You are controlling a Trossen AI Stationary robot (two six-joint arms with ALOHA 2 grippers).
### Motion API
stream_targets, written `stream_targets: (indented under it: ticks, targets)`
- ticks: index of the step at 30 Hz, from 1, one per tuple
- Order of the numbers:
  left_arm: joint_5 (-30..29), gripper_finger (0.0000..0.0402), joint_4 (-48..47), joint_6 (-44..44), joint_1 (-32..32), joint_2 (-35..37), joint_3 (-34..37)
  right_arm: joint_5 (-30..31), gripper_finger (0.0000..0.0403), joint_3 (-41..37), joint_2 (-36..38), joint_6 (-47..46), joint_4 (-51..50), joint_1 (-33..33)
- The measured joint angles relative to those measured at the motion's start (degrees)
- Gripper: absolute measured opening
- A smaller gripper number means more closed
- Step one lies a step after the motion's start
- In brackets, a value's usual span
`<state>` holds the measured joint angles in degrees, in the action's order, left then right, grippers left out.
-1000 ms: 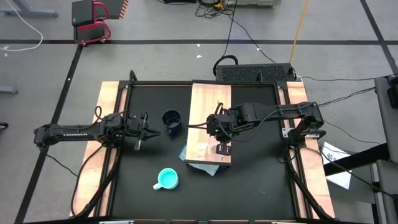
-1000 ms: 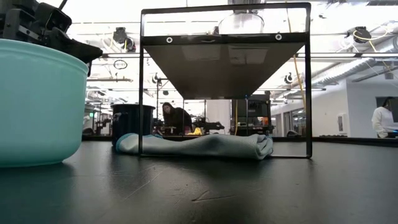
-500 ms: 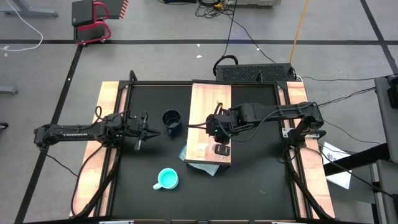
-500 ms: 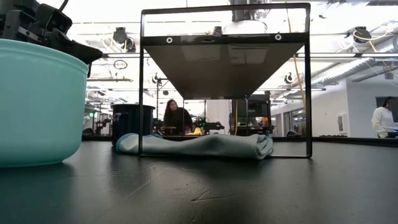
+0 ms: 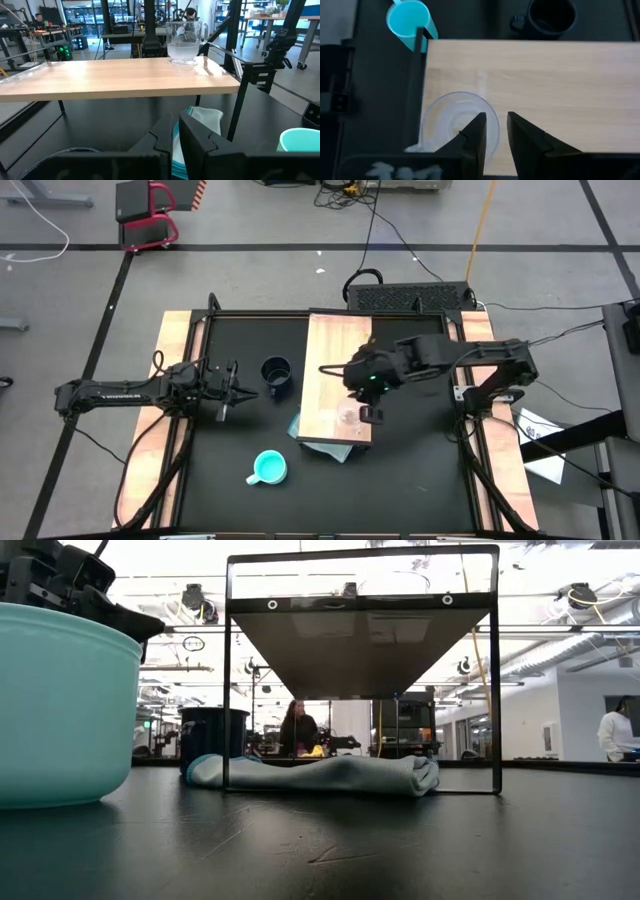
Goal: Stack small to large cups/mugs on shelf
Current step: Put the light blue mug on the shelf
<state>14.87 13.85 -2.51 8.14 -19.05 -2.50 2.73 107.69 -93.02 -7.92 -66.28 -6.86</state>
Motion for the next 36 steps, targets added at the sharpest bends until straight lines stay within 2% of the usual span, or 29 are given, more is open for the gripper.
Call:
stream_targets:
  ticks: [4,8,12,17,21,28,36]
  targets:
    - [-0.6,0.0033,0.1,-0.2,0.0,0.0,0.0,0.1,0.0061,0.0,3.5,0.1,-0.6,-1.2]
    - [-1.4,0.0033,0.0,-0.2,0.0,0.0,0.0,2.1,0.0015,-1.2,6.8,0.5,-3.4,-3.3]
    - [-1.4,0.0033,0.0,-0.2,0.0,0.0,0.0,4.8,0.0008,-7.2,11.5,-1.1,-2.9,-5.6]
    - [-1.5,0.0033,0.1,-2.1,0.0,0.0,0.0,8.2,0.0002,-18.3,19.8,-5.9,-0.1,-8.3]
    - [-1.5,0.0033,-0.2,-2.2,0.0,0.0,0.0,10.8,0.0001,-28.5,27.0,-9.0,8.7,-10.4]
    - [-1.5,0.0033,-0.3,-2.2,0.0,0.0,0.0,11.0,0.0,-46.5,38.2,-7.7,30.0,-13.6]
    - [-1.5,0.0033,-0.3,-2.1,0.0,0.0,0.0,11.0,0.0,-61.3,45.7,-6.3,46.6,-15.6]
